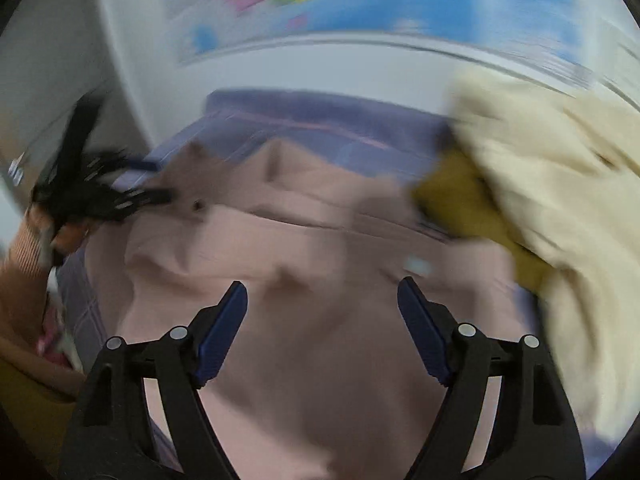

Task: Fold large clothes

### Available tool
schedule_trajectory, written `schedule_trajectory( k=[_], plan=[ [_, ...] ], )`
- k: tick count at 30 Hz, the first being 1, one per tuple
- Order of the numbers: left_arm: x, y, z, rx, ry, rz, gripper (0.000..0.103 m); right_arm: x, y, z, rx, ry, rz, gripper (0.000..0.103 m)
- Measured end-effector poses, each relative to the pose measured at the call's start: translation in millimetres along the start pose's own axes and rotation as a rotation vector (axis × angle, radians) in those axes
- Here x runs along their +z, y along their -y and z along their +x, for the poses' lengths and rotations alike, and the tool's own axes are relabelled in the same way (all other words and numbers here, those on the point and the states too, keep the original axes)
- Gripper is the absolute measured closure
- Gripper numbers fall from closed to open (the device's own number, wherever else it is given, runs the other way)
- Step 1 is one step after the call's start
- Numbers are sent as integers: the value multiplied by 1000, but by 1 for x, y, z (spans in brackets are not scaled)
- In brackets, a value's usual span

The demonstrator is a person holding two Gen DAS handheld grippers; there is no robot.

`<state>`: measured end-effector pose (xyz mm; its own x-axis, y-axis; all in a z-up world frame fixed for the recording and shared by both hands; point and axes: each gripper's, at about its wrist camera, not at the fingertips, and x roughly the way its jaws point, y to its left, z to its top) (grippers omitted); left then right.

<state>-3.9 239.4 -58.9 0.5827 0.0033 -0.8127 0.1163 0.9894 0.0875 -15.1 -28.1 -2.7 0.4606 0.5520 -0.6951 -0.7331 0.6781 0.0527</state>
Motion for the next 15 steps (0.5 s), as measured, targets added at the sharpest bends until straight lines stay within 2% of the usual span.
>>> schedule_trajectory(
  k=[1,2,4,5,6,7,8,10,14,15],
  plan=[
    [6,2,10,1,-18,3,49,3,-6,7,-16,-3,-26,21],
    [9,2,15,2,-31,2,51,8,-15,17,-28,-7,-75,20],
    [14,-1,17,16,-17,-16,68,15,-26,34,-39,-21,-165,21],
    [16,-5,13,8,-1,-36,73,16,-30,42,-63,-37,-197,27],
    [18,-10,8,-19,16,-61,84,19,-32,55,-71,-73,-229,35],
    [22,-12,5,-38,26,-83,92,21,-31,61,-52,-99,-234,58],
    [25,-16,1,-53,36,-104,93,23,-26,67,-14,-124,-214,95],
    [30,-26,-9,-91,74,-156,95,27,-13,67,-5,-126,-173,102],
    [35,-44,-18,-152,135,-236,96,47,14,48,-1,-24,-48,102],
    [35,-46,-14,-146,124,-243,95,51,17,47,-1,-19,-36,102]
  ],
)
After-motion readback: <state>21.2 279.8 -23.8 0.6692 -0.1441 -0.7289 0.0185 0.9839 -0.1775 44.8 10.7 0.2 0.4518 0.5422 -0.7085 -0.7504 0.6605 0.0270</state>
